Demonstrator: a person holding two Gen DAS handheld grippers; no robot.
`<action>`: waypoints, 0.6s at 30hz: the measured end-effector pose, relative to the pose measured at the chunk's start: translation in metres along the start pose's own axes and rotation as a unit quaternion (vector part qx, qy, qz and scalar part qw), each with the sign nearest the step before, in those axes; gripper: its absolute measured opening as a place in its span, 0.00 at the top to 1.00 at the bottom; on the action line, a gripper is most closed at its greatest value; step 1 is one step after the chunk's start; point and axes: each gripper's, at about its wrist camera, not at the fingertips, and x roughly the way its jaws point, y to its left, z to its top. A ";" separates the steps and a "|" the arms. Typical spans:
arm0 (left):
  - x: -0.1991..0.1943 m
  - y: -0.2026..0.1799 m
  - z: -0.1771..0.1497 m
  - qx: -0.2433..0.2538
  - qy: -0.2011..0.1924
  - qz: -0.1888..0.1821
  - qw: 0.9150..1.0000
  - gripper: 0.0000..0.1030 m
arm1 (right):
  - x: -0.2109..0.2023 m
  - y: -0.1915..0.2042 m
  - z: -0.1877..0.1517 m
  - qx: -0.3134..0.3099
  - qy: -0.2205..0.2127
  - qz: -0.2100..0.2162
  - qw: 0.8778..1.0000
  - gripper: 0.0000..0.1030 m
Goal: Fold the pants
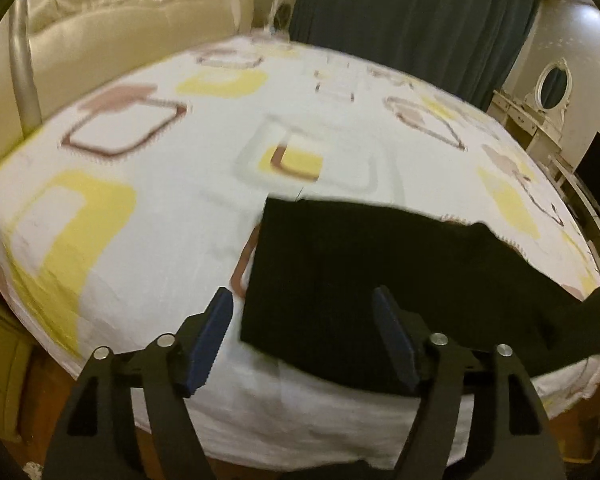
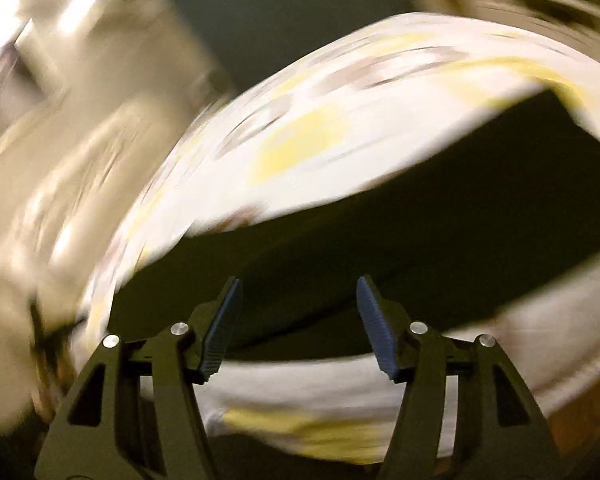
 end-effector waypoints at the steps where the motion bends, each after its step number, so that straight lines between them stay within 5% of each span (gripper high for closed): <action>1: -0.001 -0.006 0.001 0.006 -0.006 0.004 1.000 0.28 | -0.011 -0.027 0.008 0.045 -0.018 -0.021 0.999 0.43; 6: 0.014 -0.035 0.004 0.037 -0.006 0.019 0.999 0.25 | -0.038 -0.138 0.037 0.203 -0.075 -0.119 0.969 0.44; 13: 0.033 -0.045 0.002 -0.003 0.019 0.015 1.000 0.22 | -0.008 -0.190 0.049 0.294 -0.076 -0.105 0.947 0.45; 14: 0.032 -0.047 -0.001 -0.009 0.020 0.014 1.000 0.22 | -0.009 -0.188 0.053 0.284 -0.078 -0.120 0.948 0.49; 16: 0.035 -0.047 -0.004 -0.017 0.023 0.012 1.000 0.22 | -0.009 -0.183 0.054 0.249 -0.081 -0.137 0.955 0.80; 18: 0.040 -0.049 -0.007 -0.017 0.029 0.015 0.999 0.22 | -0.008 -0.192 0.060 0.249 -0.088 -0.129 0.956 0.91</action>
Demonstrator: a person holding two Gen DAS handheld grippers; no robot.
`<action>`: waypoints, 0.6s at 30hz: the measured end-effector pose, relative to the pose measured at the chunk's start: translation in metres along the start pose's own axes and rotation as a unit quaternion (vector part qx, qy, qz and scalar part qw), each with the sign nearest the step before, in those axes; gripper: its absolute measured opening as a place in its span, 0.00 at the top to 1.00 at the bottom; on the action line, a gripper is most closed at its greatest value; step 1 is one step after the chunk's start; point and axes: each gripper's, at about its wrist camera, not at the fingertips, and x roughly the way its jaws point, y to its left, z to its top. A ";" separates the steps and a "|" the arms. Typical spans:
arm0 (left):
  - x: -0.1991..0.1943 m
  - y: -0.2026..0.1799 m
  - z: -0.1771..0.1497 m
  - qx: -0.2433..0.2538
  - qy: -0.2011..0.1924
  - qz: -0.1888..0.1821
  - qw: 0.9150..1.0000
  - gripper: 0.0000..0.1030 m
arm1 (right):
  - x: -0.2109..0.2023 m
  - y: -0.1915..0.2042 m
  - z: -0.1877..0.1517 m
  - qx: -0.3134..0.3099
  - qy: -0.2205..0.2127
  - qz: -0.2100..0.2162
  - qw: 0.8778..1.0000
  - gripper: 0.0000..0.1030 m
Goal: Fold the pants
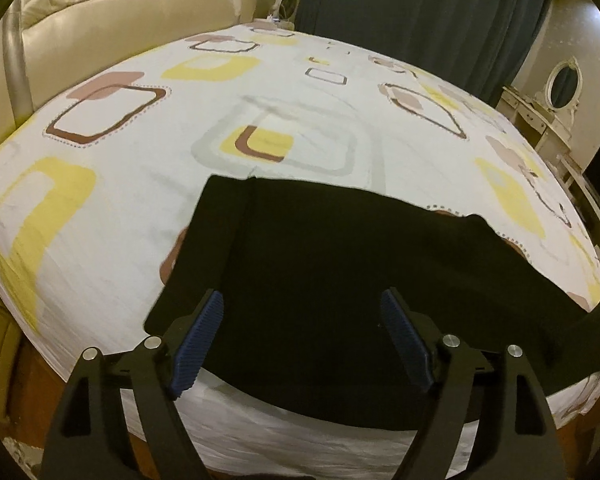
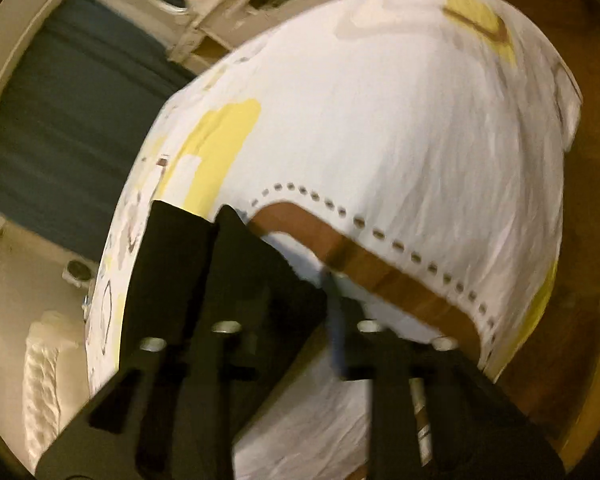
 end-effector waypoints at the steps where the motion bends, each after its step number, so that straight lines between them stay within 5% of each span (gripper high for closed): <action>1: 0.002 -0.002 -0.001 0.004 0.002 0.002 1.000 0.22 | 0.001 -0.006 0.002 0.006 0.000 0.006 1.000 0.91; 5: 0.007 -0.008 -0.007 0.023 0.009 0.004 1.000 0.22 | 0.003 -0.024 0.007 0.033 0.008 0.039 0.999 0.89; 8: 0.008 -0.010 -0.009 0.032 0.011 0.003 0.999 0.22 | -0.028 -0.030 0.013 0.064 -0.064 0.008 0.996 0.77; 10: 0.009 -0.009 -0.009 0.034 0.015 -0.002 0.999 0.22 | -0.038 -0.015 0.014 0.055 -0.086 0.035 0.994 0.71; 14: 0.012 -0.007 -0.009 0.027 0.021 -0.003 0.999 0.22 | -0.007 0.023 0.016 0.035 -0.023 0.110 0.993 0.62; 18: 0.014 -0.004 -0.009 0.016 0.028 -0.002 0.999 0.22 | 0.043 0.041 0.012 0.028 0.021 0.087 0.996 0.62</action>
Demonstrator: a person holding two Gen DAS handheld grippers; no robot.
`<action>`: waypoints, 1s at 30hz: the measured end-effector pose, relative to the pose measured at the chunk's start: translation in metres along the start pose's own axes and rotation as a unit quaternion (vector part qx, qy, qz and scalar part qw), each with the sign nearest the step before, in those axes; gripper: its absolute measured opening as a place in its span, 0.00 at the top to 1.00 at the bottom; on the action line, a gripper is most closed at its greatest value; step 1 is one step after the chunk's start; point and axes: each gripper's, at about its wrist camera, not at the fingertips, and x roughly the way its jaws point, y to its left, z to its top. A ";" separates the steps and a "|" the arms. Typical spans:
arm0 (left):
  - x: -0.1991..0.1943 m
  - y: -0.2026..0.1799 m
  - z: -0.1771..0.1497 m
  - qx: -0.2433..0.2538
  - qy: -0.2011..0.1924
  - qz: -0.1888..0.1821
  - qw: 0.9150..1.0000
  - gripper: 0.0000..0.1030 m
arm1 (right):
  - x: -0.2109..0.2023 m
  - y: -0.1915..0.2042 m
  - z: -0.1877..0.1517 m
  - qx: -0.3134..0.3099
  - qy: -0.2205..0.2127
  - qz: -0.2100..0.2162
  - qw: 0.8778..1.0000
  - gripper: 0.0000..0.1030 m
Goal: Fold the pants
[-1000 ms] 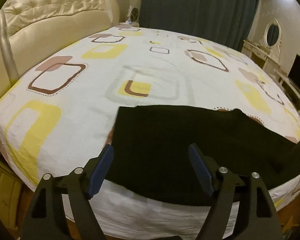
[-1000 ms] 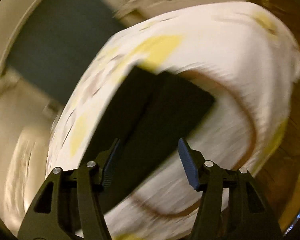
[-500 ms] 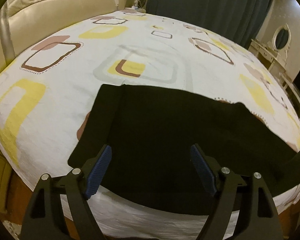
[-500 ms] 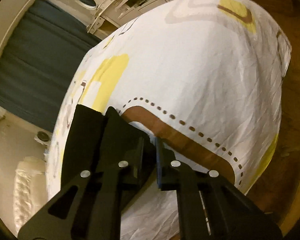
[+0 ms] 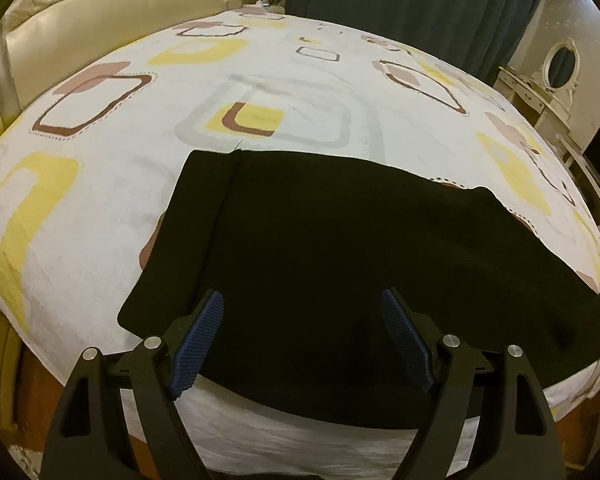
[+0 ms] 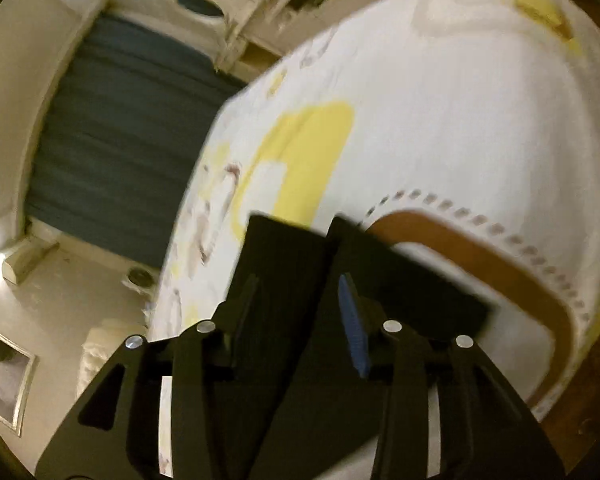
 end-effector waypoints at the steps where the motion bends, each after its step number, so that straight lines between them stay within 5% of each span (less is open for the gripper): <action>1: -0.001 0.001 0.000 -0.002 0.000 -0.001 1.000 0.22 | 0.009 0.000 0.000 0.008 0.002 -0.004 1.000 0.62; 6: 0.000 0.003 0.000 0.001 -0.001 0.000 1.000 0.22 | 0.030 -0.015 -0.002 0.064 -0.016 -0.011 0.998 0.62; 11: 0.006 0.006 -0.002 -0.013 0.014 -0.004 1.000 0.22 | 0.046 -0.007 -0.005 0.043 -0.015 -0.016 0.999 0.66; 13: 0.007 0.006 -0.002 -0.011 0.013 -0.002 1.000 0.22 | 0.045 -0.011 -0.005 0.045 -0.004 -0.014 0.999 0.89; 14: 0.006 0.005 -0.002 -0.008 0.012 -0.001 1.000 0.22 | 0.046 -0.012 -0.005 0.048 -0.002 -0.010 0.999 0.92; 24: 0.007 0.003 -0.004 0.003 0.013 0.003 1.000 0.22 | -0.030 0.025 0.017 0.006 -0.041 0.086 0.995 0.94; 30: 0.006 0.001 -0.003 -0.001 0.016 -0.006 1.000 0.22 | -0.062 -0.025 0.003 0.012 -0.042 0.044 0.998 0.95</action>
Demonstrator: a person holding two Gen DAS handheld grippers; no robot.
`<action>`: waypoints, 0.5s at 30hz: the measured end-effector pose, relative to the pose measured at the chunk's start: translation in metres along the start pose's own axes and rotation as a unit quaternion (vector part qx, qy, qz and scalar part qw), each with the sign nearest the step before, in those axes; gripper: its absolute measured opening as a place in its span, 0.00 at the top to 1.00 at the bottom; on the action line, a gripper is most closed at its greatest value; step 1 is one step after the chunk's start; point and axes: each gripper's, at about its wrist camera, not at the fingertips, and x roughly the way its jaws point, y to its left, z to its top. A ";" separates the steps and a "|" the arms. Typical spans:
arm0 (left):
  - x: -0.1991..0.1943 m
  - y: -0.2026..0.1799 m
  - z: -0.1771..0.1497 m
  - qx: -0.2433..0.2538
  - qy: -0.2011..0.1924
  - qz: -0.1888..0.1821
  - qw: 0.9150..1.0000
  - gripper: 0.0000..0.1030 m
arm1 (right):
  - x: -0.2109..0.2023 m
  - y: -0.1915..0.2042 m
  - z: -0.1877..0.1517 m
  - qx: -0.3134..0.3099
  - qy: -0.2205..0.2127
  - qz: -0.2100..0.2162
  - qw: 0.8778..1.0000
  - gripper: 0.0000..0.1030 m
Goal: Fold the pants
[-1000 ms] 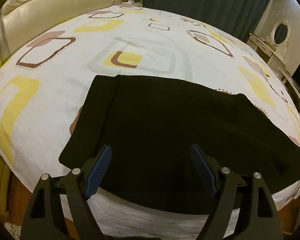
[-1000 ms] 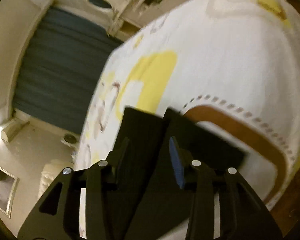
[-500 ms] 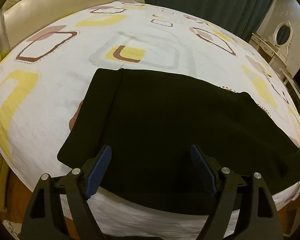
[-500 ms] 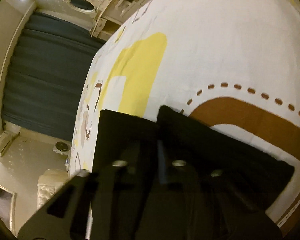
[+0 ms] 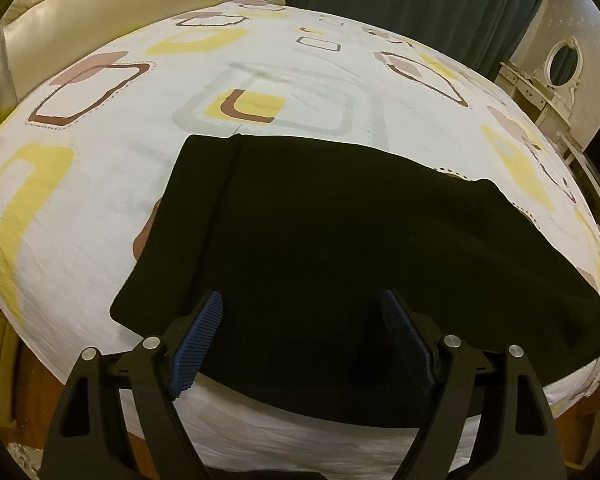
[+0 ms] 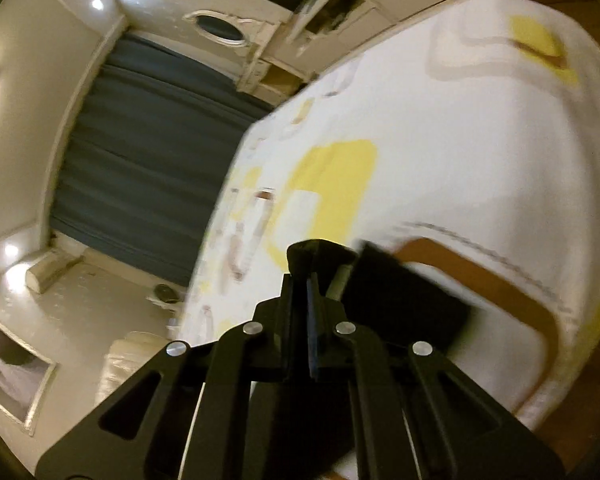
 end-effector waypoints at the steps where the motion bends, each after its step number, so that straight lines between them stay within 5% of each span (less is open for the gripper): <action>1: 0.000 0.000 0.000 0.001 0.000 -0.001 1.000 0.21 | -0.002 -0.012 -0.002 0.011 0.003 -0.009 1.000 0.95; 6: 0.000 -0.003 -0.001 0.009 0.002 -0.002 1.000 0.21 | 0.002 -0.062 -0.017 0.056 0.013 -0.036 0.998 0.95; 11: 0.001 -0.005 -0.001 0.013 0.002 0.000 1.000 0.21 | 0.004 -0.047 -0.017 0.018 0.013 -0.063 0.998 0.93; 15: 0.001 -0.005 -0.002 0.015 0.002 0.000 1.000 0.21 | -0.005 -0.016 0.002 -0.047 -0.026 -0.107 0.993 0.83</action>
